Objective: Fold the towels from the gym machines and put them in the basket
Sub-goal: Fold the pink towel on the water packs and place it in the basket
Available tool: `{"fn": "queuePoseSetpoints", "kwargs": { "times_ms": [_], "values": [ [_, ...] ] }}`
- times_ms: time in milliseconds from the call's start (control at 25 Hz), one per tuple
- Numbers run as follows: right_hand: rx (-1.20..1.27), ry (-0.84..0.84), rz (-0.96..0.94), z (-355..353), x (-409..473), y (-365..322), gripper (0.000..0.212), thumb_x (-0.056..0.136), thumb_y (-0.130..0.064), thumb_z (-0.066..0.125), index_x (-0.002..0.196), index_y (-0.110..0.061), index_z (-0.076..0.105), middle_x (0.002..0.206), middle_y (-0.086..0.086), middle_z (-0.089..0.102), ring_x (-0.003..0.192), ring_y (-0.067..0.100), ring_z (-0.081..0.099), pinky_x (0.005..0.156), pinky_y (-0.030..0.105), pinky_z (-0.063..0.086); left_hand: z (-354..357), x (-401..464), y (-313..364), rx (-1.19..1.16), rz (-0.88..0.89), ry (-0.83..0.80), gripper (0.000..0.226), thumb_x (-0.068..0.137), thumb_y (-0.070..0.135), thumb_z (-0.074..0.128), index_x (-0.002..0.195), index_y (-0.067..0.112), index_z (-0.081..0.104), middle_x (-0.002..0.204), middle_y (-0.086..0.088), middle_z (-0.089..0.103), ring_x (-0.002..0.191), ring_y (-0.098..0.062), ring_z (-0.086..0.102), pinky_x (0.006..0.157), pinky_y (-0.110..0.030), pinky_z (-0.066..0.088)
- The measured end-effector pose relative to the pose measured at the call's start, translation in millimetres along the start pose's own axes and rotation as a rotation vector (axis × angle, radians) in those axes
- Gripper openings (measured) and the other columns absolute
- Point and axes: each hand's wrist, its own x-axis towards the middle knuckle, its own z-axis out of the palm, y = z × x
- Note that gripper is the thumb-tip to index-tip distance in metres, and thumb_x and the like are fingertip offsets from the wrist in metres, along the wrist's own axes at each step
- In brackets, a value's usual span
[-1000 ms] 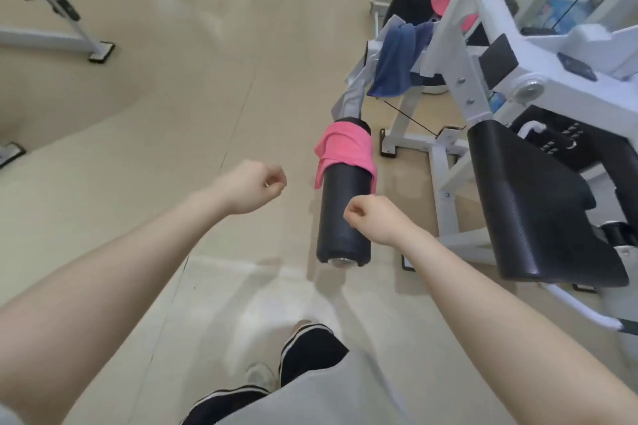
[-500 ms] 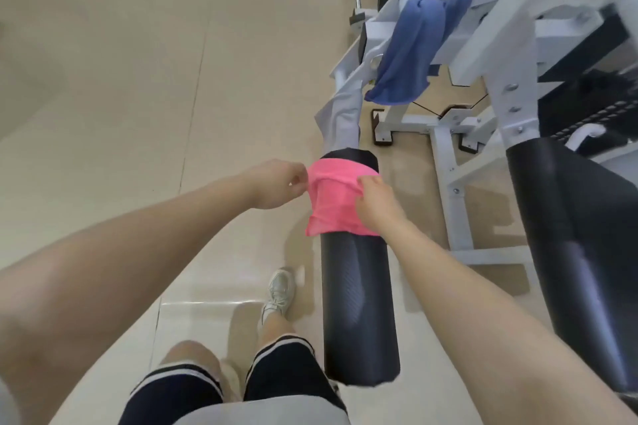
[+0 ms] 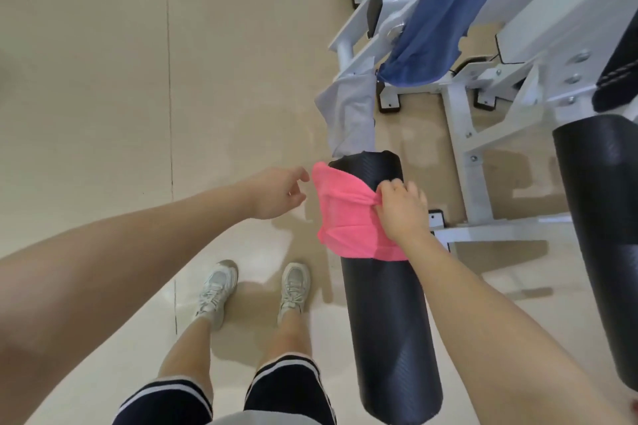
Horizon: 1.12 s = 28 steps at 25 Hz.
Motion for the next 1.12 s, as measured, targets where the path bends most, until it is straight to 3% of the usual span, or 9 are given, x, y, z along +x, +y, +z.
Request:
{"fn": "queuePoseSetpoints", "kwargs": {
  "times_ms": [160,240,360,480,600,680,800,960,1120],
  "values": [
    [0.105,-0.009,-0.01,-14.3,-29.7,-12.0,0.02,0.088,-0.01,0.045,0.105,-0.011,0.056,0.102,0.01,0.061,0.1,0.031,0.05,0.089,0.037,0.04,-12.7,-8.5,4.4,0.097,0.098,-0.096,0.035,0.096,0.02,0.039,0.13,0.012,0.043,0.12,-0.006,0.059,0.107,-0.024,0.054,0.074,-0.018,0.03],
    [0.22,0.028,0.045,-33.1,-54.0,-20.7,0.027,0.086,-0.006,0.044,0.107,-0.011,0.06,0.102,0.012,0.062,0.098,0.032,0.055,0.078,0.037,0.042,-22.5,-19.5,12.7,0.134,0.157,-0.058,0.035,0.096,0.021,0.04,0.129,0.015,0.046,0.118,-0.006,0.06,0.107,-0.025,0.054,0.078,-0.02,0.033],
    [0.295,0.13,0.079,-68.0,-102.6,-38.6,0.03,0.086,-0.01,0.045,0.108,-0.015,0.064,0.104,0.011,0.062,0.099,0.031,0.056,0.077,0.037,0.044,-29.4,-50.0,19.5,0.255,0.263,-0.045,0.036,0.095,0.023,0.039,0.131,0.02,0.046,0.122,-0.006,0.058,0.11,-0.025,0.053,0.088,-0.025,0.038],
    [0.449,0.259,0.169,-100.4,-162.4,-59.1,0.036,0.082,-0.008,0.047,0.112,-0.017,0.065,0.101,0.012,0.061,0.099,0.03,0.055,0.081,0.035,0.042,-30.8,-93.2,39.1,0.243,0.567,-0.066,0.04,0.093,0.018,0.046,0.133,0.014,0.044,0.13,-0.009,0.052,0.116,-0.025,0.051,0.092,-0.023,0.036],
    [0.55,0.393,0.256,-126.6,-218.2,-77.7,0.047,0.076,-0.026,0.034,0.108,-0.021,0.068,0.082,0.008,0.049,0.084,0.027,0.053,0.073,0.037,0.046,-34.0,-130.4,79.3,0.127,0.849,0.064,0.038,0.092,0.016,0.048,0.129,0.007,0.047,0.121,-0.01,0.057,0.112,-0.023,0.054,0.085,-0.018,0.034],
    [0.558,0.473,0.316,-136.9,-258.0,-86.9,0.043,0.072,-0.022,0.036,0.099,-0.017,0.07,0.081,0.003,0.042,0.081,0.024,0.051,0.071,0.039,0.047,-30.0,-153.0,111.5,0.105,0.974,0.103,0.033,0.094,0.019,0.044,0.123,0.007,0.053,0.116,-0.009,0.061,0.109,-0.022,0.055,0.083,-0.016,0.032],
    [0.592,0.615,0.445,-143.9,-324.5,-92.3,0.024,0.075,-0.013,0.046,0.086,-0.009,0.067,0.088,0.004,0.045,0.083,0.022,0.05,0.071,0.036,0.044,-10.9,-194.2,149.9,0.1,1.113,-0.08,0.027,0.096,0.025,0.041,0.112,0.013,0.059,0.107,-0.003,0.062,0.1,-0.014,0.055,0.08,-0.019,0.035],
    [0.588,0.794,0.69,-128.8,-413.8,-84.7,0.015,0.079,-0.01,0.058,0.094,-0.009,0.063,0.092,0.004,0.06,0.083,0.014,0.051,0.071,0.025,0.035,32.9,-245.9,200.0,0.16,1.137,-0.388,0.023,0.096,0.03,0.042,0.1,0.019,0.061,0.093,0.004,0.063,0.087,-0.01,0.056,0.076,-0.024,0.043],
    [0.672,0.839,0.837,-92.4,-493.2,-68.9,0.017,0.075,-0.016,0.06,0.091,-0.011,0.064,0.079,-0.003,0.058,0.069,0.01,0.044,0.066,0.023,0.031,96.1,-284.5,243.3,0.313,1.137,-0.586,0.033,0.09,0.037,0.053,0.088,0.005,0.063,0.079,-0.006,0.062,0.074,-0.013,0.055,0.071,-0.031,0.045]
  ]
}}
